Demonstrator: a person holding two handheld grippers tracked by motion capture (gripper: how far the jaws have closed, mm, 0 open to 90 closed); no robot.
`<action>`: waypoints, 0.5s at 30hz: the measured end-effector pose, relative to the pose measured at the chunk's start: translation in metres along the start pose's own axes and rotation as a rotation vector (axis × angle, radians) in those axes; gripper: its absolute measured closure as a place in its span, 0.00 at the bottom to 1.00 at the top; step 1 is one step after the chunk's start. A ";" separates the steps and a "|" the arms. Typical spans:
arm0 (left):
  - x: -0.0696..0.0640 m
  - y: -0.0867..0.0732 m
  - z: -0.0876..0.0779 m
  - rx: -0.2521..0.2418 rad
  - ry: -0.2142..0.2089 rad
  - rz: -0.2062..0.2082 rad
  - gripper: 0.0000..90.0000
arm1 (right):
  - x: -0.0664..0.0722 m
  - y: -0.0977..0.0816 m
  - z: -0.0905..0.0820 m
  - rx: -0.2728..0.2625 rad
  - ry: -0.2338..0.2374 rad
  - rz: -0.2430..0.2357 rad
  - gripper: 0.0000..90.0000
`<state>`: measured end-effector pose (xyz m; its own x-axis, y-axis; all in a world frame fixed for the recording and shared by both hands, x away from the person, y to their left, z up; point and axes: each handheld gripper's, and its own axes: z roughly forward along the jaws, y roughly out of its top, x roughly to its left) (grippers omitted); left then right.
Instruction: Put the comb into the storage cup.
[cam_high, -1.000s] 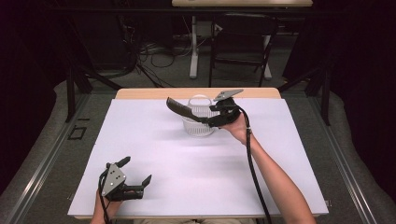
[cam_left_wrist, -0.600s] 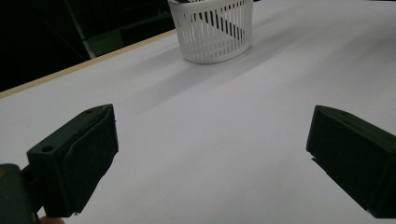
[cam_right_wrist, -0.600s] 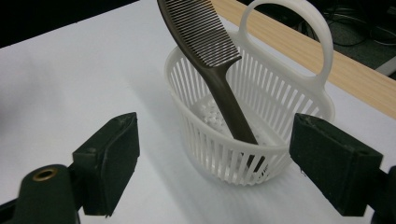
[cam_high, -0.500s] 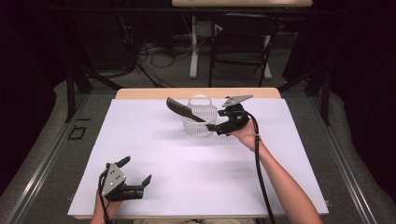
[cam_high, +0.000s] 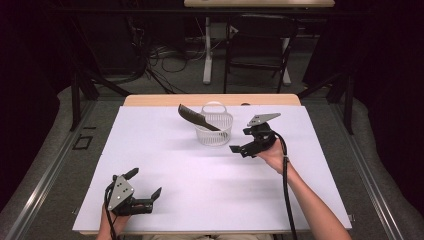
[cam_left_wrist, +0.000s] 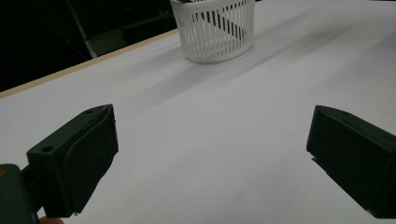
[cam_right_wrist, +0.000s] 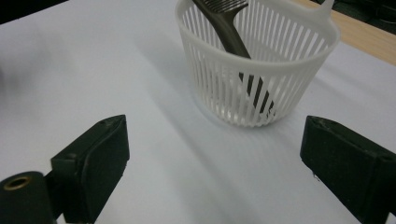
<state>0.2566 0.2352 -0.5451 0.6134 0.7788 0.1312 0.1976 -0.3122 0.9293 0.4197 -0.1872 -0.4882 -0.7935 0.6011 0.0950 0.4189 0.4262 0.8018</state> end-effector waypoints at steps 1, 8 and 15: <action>0.000 0.000 0.000 -0.001 0.000 -0.002 0.02 | 0.001 -0.003 -0.001 0.001 0.000 0.002 0.07; 0.000 0.000 0.000 -0.002 -0.004 -0.004 0.02 | 0.007 -0.023 -0.007 0.016 -0.006 0.017 0.06; 0.000 0.000 0.001 0.000 -0.011 0.001 0.02 | 0.012 -0.035 -0.015 0.024 -0.027 0.020 0.05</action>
<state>0.2574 0.2346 -0.5457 0.6223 0.7722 0.1282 0.1970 -0.3130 0.9291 0.3888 -0.2049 -0.5060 -0.7729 0.6275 0.0945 0.4450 0.4297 0.7857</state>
